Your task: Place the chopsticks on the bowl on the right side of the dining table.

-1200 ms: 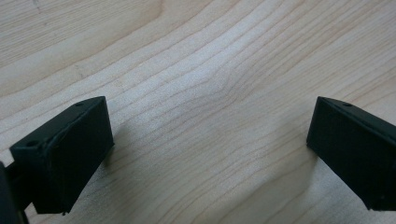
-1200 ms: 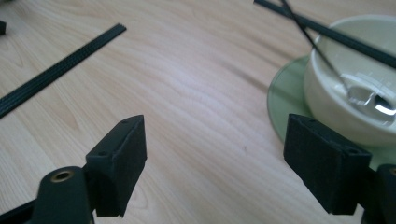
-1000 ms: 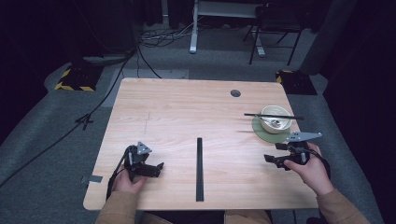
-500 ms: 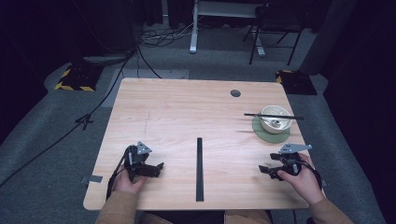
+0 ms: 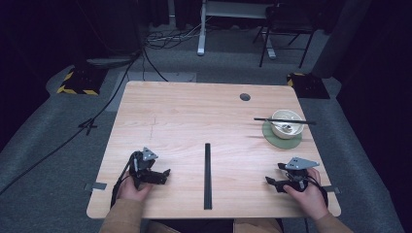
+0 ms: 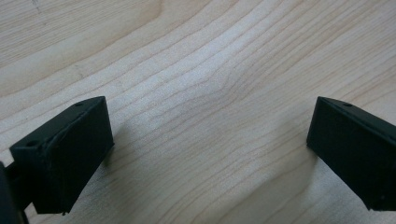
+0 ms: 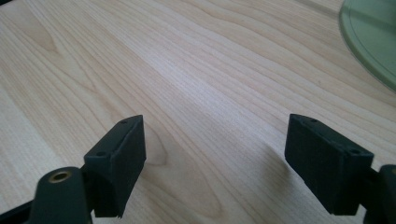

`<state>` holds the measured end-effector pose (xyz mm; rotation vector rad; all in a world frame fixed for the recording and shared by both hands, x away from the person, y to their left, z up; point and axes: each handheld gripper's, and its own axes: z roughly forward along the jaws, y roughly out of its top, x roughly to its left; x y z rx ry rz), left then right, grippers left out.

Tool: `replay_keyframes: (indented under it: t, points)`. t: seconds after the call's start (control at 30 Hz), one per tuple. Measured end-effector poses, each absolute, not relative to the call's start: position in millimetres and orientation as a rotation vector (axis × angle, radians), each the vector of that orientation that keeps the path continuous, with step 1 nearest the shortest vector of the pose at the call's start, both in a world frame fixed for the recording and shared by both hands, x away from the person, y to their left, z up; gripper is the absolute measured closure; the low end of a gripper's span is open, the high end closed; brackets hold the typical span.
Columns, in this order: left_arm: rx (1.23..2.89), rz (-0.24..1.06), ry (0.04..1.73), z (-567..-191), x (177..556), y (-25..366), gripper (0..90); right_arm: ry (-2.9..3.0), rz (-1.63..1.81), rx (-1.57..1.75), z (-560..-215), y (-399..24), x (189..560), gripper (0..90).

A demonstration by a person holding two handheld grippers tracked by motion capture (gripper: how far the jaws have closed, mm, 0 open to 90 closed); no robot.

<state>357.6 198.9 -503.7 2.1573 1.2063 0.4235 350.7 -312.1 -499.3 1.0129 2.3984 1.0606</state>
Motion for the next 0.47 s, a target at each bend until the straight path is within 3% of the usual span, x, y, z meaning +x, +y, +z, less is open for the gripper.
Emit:
replay_keyframes:
  t: [0.47]
  points:
    - [2.159,0.419,1.204,-503.7,357.6,198.8,0.6,2.377,1.045,1.044,-504.1,-307.2,347.5,14.9]
